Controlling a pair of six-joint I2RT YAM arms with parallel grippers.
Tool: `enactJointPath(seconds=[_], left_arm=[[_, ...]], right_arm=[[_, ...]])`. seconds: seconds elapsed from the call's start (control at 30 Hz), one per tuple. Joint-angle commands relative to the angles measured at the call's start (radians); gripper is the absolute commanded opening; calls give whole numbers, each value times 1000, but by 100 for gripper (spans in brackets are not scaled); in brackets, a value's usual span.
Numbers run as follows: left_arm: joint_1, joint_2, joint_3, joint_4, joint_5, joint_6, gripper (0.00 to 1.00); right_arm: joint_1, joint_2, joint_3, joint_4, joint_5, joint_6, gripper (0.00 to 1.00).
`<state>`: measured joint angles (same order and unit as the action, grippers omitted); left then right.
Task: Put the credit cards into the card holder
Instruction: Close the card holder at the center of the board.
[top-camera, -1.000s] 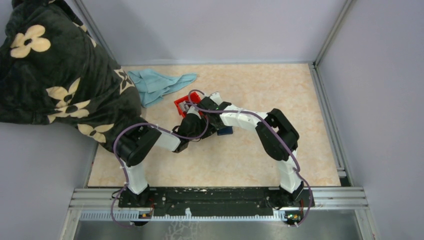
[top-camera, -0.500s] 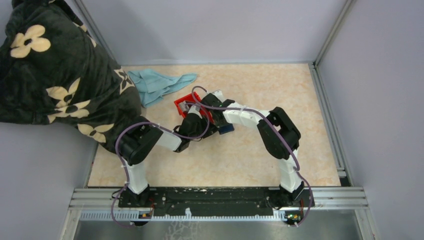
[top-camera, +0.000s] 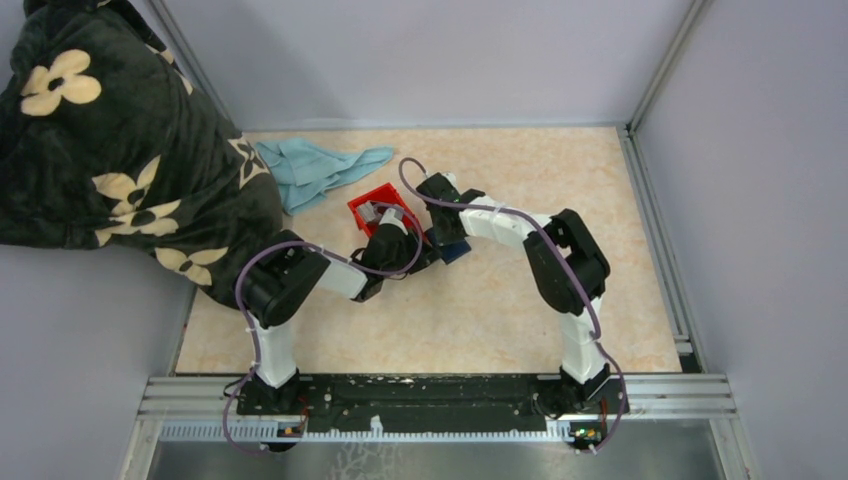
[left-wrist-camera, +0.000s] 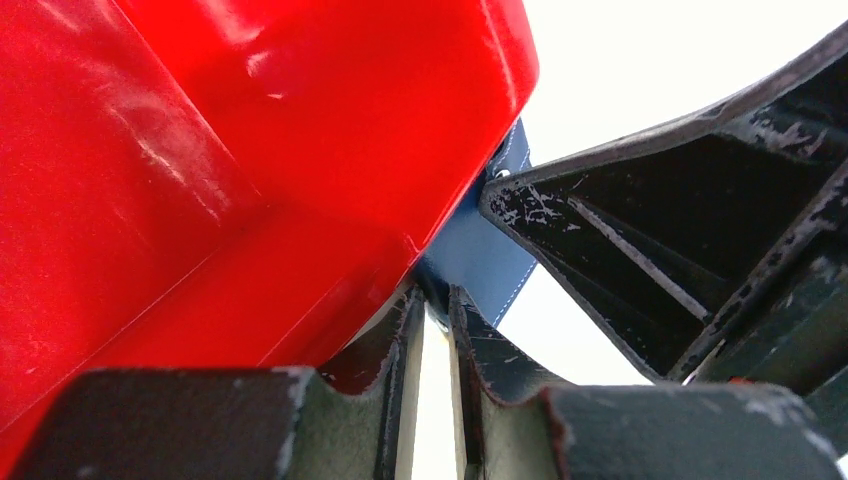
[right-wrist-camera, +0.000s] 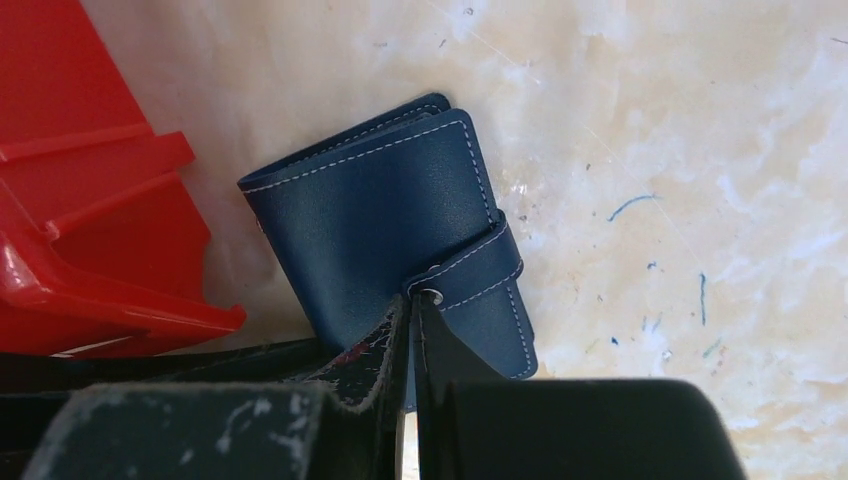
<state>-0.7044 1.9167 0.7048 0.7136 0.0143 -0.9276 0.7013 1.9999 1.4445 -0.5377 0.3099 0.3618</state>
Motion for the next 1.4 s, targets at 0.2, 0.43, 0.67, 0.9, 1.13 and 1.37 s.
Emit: enactJointPath(seconds=[0.2,0.43,0.67,0.9,1.13,1.37], left_arm=[[-7,108,-59,-409,-56,72,23],[-7,102,-57,-426,-65,78,23],[-7,96,-45,-447,-76,88,24],[-7,89,-38,-466,-84,91,24],[-7,75,-23,-500,-98,96,23],[-8,65,-18,-525,-107,89,23]], right_arm=[[-115,-8,-84,144,-237,67,19],[-167,-23,-113,191,-331,102,20],[-251,-29,-178,292,-491,169,21],[-342,-7,-276,429,-659,286,18],[-404,33,-383,564,-762,398,15],[-434,58,-441,581,-748,444,11]])
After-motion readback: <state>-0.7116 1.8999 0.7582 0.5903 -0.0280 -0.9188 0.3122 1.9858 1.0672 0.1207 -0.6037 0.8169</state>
